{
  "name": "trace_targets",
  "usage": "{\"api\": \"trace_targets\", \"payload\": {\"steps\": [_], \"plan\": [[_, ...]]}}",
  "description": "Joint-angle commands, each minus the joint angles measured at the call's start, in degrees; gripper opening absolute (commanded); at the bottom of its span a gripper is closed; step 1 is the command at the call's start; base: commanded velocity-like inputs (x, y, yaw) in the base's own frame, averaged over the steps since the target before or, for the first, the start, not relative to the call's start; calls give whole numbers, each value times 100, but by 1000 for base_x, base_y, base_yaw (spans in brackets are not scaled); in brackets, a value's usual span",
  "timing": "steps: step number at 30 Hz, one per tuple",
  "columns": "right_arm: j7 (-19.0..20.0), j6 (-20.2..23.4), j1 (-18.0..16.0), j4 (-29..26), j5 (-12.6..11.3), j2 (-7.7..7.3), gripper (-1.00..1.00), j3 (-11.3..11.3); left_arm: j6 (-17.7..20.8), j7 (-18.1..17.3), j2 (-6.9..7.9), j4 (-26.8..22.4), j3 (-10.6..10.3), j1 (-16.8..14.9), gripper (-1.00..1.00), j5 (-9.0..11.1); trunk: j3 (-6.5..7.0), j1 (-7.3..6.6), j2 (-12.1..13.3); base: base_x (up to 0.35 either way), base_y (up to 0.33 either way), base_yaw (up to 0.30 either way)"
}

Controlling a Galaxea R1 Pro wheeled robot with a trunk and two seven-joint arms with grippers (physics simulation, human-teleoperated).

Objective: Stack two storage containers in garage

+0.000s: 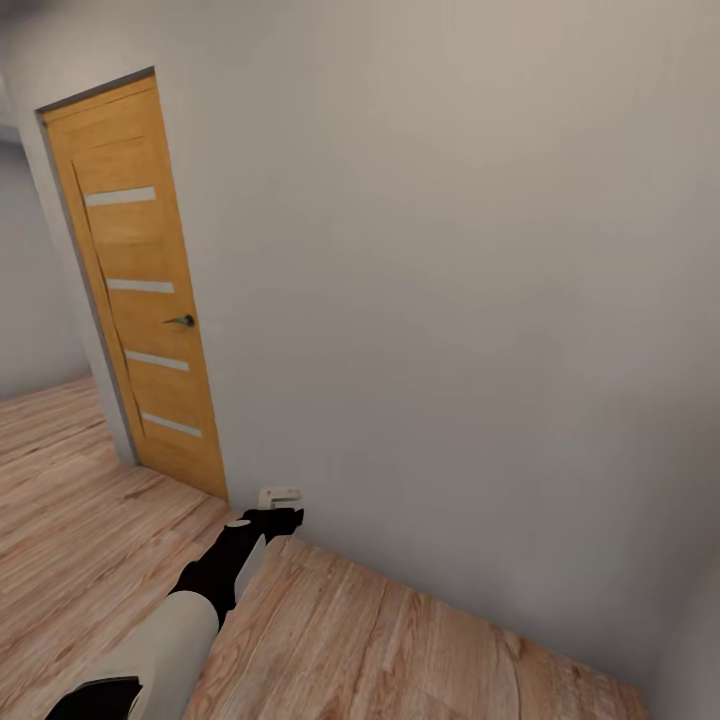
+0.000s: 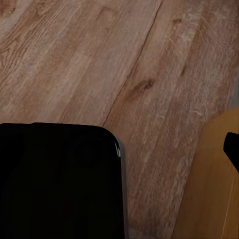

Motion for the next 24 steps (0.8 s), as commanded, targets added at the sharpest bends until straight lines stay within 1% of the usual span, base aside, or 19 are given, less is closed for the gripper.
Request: {"api": "trace_targets", "payload": {"steps": [1, 14, 17, 24], "plan": [[-32, -17, -3, 6, 27, 0, 100, -2, 30, -10, -8, -11, 38, -1, 100, -58, -5, 1, -3, 47, 0, 0], [-35, -17, -3, 6, 27, 1, 100, -2, 30, -10, -8, -12, 38, 1, 100, -57, -5, 1, -3, 5, 0, 10], [-37, -17, -3, 6, 27, 0, 100, -2, 30, -10, -8, -12, 37, 0, 100, -57, -5, 1, -3, 0, 0, 193], [-33, -17, -3, 6, 27, 1, 100, -2, 27, -11, -8, -12, 35, -1, 100, -57, -5, 1, -3, 0, 0, 277]]}}
